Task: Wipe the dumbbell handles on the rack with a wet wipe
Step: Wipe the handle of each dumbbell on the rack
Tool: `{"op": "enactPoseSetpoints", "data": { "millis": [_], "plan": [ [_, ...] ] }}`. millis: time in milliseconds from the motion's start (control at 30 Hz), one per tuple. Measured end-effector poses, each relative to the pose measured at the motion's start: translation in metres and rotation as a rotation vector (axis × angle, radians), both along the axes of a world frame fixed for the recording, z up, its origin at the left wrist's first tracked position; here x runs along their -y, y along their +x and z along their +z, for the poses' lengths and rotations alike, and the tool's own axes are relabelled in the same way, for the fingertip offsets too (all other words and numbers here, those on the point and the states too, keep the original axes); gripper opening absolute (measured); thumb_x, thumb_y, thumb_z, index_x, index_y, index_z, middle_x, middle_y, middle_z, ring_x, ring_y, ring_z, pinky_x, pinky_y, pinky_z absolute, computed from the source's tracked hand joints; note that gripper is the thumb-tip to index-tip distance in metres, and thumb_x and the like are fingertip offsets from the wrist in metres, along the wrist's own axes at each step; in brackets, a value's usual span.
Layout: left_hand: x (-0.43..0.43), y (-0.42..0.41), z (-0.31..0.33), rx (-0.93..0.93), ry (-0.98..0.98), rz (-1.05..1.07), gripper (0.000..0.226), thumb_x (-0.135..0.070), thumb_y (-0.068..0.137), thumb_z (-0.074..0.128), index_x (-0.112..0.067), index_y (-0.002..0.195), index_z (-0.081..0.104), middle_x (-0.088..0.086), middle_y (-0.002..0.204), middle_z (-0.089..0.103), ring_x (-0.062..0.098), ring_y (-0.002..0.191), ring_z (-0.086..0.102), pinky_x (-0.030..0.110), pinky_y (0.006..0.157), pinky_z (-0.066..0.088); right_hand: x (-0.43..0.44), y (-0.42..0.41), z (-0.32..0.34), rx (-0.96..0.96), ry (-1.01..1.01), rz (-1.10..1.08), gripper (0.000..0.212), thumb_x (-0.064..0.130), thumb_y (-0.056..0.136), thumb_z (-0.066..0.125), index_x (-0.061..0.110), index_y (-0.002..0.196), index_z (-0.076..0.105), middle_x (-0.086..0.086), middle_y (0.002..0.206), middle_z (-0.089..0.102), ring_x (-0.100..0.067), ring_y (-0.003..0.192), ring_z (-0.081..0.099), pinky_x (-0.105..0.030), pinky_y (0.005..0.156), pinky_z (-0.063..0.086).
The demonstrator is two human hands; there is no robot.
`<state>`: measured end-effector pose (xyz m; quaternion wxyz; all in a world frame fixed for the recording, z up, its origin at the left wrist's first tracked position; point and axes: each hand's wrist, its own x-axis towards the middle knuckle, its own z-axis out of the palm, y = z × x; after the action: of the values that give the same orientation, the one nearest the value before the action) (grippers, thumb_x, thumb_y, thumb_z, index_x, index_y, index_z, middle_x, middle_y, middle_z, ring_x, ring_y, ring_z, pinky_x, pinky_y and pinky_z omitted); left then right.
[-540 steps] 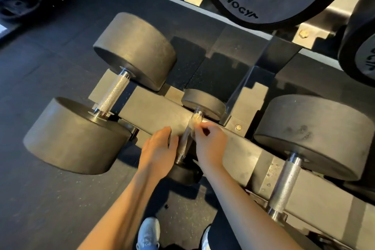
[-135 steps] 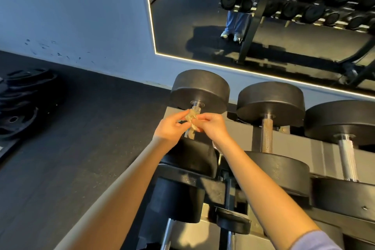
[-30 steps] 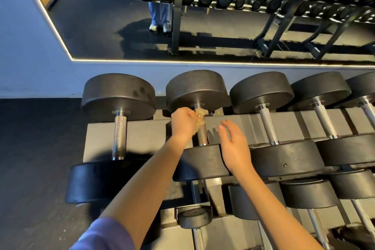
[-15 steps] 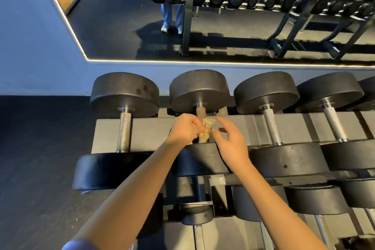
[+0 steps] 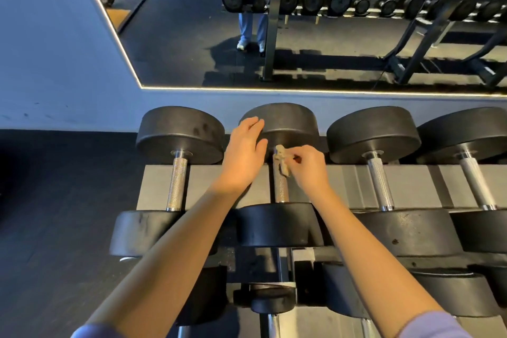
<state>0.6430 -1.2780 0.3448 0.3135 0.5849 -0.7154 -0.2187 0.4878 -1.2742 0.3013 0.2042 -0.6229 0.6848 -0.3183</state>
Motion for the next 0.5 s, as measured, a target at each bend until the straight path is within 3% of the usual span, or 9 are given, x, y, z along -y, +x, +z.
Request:
{"op": "enactPoseSetpoints", "data": {
  "millis": [67, 233, 333, 400, 500],
  "plan": [
    [0.004, 0.000, -0.004, 0.055, 0.030, -0.006, 0.046, -0.018, 0.099, 0.047, -0.014, 0.144, 0.039, 0.000, 0.149, 0.036, 0.015, 0.137, 0.031, 0.025, 0.112, 0.023, 0.004, 0.002, -0.006, -0.057, 0.071, 0.108, 0.021, 0.015, 0.090, 0.062, 0.005, 0.107, 0.070, -0.006, 0.104, 0.063, -0.017, 0.096, 0.059, -0.023, 0.080, 0.043],
    [0.006, 0.001, -0.009, 0.038, 0.036, 0.007, 0.045, -0.020, 0.101, 0.044, -0.015, 0.145, 0.038, -0.002, 0.150, 0.035, 0.013, 0.137, 0.029, 0.020, 0.108, 0.020, -0.008, -0.007, -0.011, -0.011, 0.177, 0.272, 0.029, 0.008, 0.083, 0.069, 0.001, 0.111, 0.064, 0.003, 0.104, 0.049, -0.006, 0.082, 0.051, -0.018, 0.075, 0.041],
    [0.006, 0.000, -0.009, 0.022, 0.043, 0.008, 0.045, -0.020, 0.101, 0.044, -0.016, 0.145, 0.037, -0.003, 0.150, 0.035, 0.013, 0.138, 0.028, 0.020, 0.108, 0.019, -0.006, -0.007, -0.006, -0.126, 0.214, 0.322, 0.028, 0.010, 0.081, 0.072, 0.002, 0.107, 0.066, 0.000, 0.101, 0.052, -0.015, 0.086, 0.054, -0.022, 0.076, 0.043],
    [0.005, 0.001, -0.010, 0.026, 0.045, 0.003, 0.046, -0.020, 0.101, 0.043, -0.016, 0.146, 0.036, -0.003, 0.150, 0.035, 0.012, 0.138, 0.027, 0.020, 0.108, 0.018, 0.000, -0.003, -0.002, -0.213, 0.179, 0.289, 0.020, 0.012, 0.085, 0.068, 0.002, 0.102, 0.067, -0.006, 0.100, 0.057, -0.021, 0.091, 0.058, -0.026, 0.080, 0.046],
    [0.005, 0.002, -0.011, 0.046, 0.045, -0.009, 0.046, -0.020, 0.101, 0.043, -0.017, 0.146, 0.035, -0.003, 0.151, 0.034, 0.012, 0.138, 0.027, 0.019, 0.108, 0.018, 0.008, 0.002, -0.003, -0.148, 0.007, 0.157, 0.013, 0.010, 0.087, 0.066, 0.001, 0.096, 0.069, -0.010, 0.099, 0.060, -0.023, 0.091, 0.059, -0.023, 0.077, 0.042]
  ]
}}
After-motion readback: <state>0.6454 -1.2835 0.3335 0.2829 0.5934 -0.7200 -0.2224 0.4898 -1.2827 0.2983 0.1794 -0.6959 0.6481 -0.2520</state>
